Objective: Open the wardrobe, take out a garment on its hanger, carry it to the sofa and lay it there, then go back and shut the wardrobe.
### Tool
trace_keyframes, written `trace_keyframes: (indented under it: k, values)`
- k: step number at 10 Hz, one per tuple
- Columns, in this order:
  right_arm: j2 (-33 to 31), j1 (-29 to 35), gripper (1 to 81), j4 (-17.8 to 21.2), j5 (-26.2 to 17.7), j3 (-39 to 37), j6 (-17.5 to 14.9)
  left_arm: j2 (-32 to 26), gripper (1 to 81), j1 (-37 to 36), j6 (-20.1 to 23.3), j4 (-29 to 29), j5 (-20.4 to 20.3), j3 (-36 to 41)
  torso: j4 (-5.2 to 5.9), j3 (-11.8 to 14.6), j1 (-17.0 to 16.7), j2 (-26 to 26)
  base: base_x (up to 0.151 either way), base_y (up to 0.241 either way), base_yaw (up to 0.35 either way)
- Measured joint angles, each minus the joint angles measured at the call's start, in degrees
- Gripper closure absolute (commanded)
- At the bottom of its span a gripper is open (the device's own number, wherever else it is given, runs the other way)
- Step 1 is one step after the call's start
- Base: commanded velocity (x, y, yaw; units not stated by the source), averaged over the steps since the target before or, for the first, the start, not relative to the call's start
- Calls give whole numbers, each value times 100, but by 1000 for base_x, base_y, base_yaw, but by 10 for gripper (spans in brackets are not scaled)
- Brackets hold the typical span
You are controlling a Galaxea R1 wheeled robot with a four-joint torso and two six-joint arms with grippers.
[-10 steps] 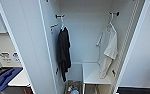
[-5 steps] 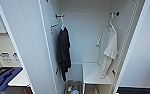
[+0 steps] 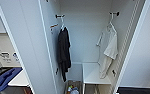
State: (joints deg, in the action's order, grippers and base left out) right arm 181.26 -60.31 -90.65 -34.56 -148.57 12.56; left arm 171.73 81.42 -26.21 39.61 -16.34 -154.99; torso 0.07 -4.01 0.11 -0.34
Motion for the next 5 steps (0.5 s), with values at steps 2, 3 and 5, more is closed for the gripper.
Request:
trace_keyframes:
  k: [2,3,5]
  values:
    - [2,144,10,433,-195,-20,257,2,10,2,0,0,-11,0,0,0,0,0,0,0,0]
    - [29,127,10,556,-232,-146,657,7,10,0,2,2,-12,0,0,0,0,0,0,0,0]
    - [22,96,10,661,-258,-479,1330,44,10,0,2,2,-15,-2,0,0,0,0,0,0,0]
